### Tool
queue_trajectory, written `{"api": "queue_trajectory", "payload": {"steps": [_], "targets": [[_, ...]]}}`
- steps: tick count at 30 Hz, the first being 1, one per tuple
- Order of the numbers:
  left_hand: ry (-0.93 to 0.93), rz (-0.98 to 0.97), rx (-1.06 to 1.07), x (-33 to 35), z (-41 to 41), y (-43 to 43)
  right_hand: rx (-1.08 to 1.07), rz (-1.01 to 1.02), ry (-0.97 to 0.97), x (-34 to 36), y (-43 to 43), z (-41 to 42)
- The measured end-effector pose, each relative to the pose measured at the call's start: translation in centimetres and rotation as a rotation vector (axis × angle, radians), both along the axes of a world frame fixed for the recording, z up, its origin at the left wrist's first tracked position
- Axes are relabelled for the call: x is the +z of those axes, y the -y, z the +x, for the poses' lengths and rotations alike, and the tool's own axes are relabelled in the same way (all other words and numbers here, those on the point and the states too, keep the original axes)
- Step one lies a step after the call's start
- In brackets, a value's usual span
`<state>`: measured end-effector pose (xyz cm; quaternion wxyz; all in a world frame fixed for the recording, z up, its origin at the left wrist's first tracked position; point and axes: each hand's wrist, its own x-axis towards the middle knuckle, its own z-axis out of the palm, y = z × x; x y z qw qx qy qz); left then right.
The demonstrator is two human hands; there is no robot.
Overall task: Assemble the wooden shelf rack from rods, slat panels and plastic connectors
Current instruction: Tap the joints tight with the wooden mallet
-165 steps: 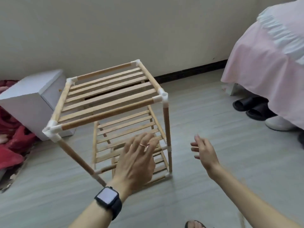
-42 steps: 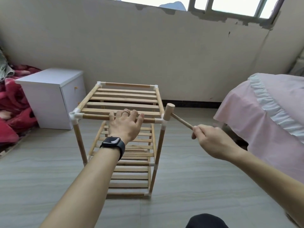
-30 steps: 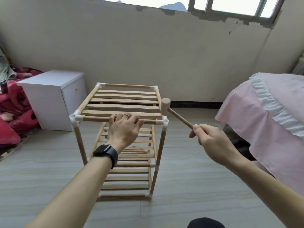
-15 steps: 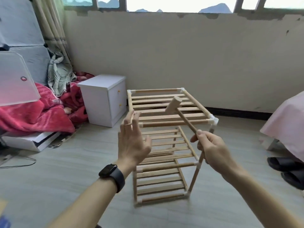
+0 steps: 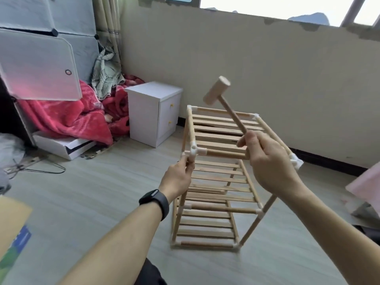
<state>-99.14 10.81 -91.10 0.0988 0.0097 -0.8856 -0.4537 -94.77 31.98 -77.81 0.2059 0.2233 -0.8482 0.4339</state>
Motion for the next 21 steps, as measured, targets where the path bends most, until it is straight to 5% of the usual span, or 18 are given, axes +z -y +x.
{"api": "queue_trajectory", "payload": {"steps": [2,5,10,12,15,19,21], "targets": [[-0.003,0.014,0.005,-0.1,-0.1,0.2,-0.034,0.090,-0.082,-0.7,0.6,0.3],[0.007,0.027,0.004,-0.1,0.1,0.1,-0.113,0.625,0.149,-1.9,0.6,0.2],[0.001,-0.003,-0.005,-0.1,0.2,0.3,-0.103,0.075,-0.164,-0.6,0.0,-0.4],[-0.002,0.002,-0.006,0.0,0.2,0.2,-0.072,0.169,-0.121,-0.6,0.3,-0.4],[-0.011,-0.005,-0.008,0.0,0.2,0.1,-0.112,0.689,0.099,-0.6,0.1,-0.7],[-0.022,-0.010,-0.020,-0.1,0.2,0.3,-0.087,0.196,-0.206,-0.3,-0.1,-0.7],[-0.024,-0.011,-0.018,-0.2,0.1,0.3,-0.073,0.261,-0.141,-0.9,0.1,-0.5]]}}
